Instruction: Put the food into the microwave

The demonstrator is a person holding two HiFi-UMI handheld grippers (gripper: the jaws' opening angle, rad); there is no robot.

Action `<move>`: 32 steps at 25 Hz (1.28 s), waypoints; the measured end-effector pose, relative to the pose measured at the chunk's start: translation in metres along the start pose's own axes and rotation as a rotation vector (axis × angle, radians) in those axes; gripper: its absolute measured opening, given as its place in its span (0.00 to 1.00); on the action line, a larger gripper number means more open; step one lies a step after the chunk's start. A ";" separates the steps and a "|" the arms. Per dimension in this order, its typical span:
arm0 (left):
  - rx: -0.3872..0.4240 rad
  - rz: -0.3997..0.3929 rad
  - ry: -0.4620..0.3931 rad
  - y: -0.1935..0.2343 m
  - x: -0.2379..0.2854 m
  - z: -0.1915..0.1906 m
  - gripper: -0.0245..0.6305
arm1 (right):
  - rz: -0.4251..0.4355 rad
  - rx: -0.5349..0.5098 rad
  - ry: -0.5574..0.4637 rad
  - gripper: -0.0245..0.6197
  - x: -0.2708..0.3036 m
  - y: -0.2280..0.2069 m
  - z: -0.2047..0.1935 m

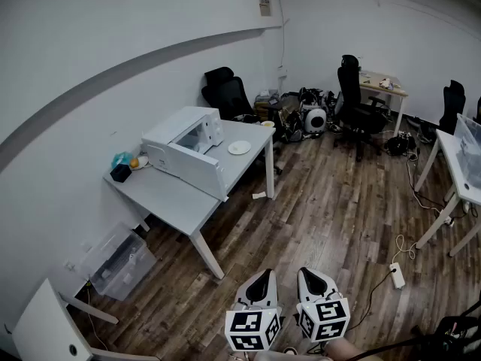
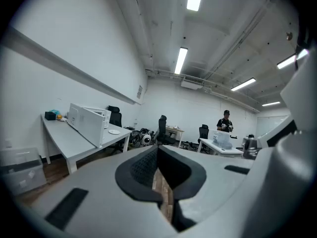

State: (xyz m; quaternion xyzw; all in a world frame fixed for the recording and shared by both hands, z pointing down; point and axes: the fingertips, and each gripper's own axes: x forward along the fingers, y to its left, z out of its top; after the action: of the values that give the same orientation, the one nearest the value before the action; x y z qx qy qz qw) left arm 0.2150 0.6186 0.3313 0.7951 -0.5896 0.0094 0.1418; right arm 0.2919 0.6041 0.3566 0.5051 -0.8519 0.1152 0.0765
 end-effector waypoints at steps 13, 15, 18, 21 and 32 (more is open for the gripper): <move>-0.025 0.028 -0.021 0.017 0.002 0.006 0.04 | -0.002 0.008 0.007 0.06 0.012 0.002 0.002; -0.030 0.032 -0.022 0.021 0.003 0.007 0.04 | -0.007 0.023 0.002 0.06 0.015 0.002 0.002; -0.032 0.034 -0.016 0.030 0.004 0.007 0.04 | -0.011 0.028 0.005 0.06 0.022 0.005 0.002; -0.023 0.029 -0.010 0.040 0.003 0.007 0.04 | -0.018 0.026 0.008 0.06 0.030 0.010 0.002; 0.003 0.023 0.015 0.068 0.025 0.011 0.04 | -0.051 0.046 0.019 0.06 0.063 0.000 0.008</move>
State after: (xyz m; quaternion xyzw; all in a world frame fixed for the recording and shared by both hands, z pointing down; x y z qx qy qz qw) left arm 0.1568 0.5747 0.3395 0.7885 -0.5976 0.0178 0.1446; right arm 0.2615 0.5487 0.3648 0.5272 -0.8351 0.1373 0.0758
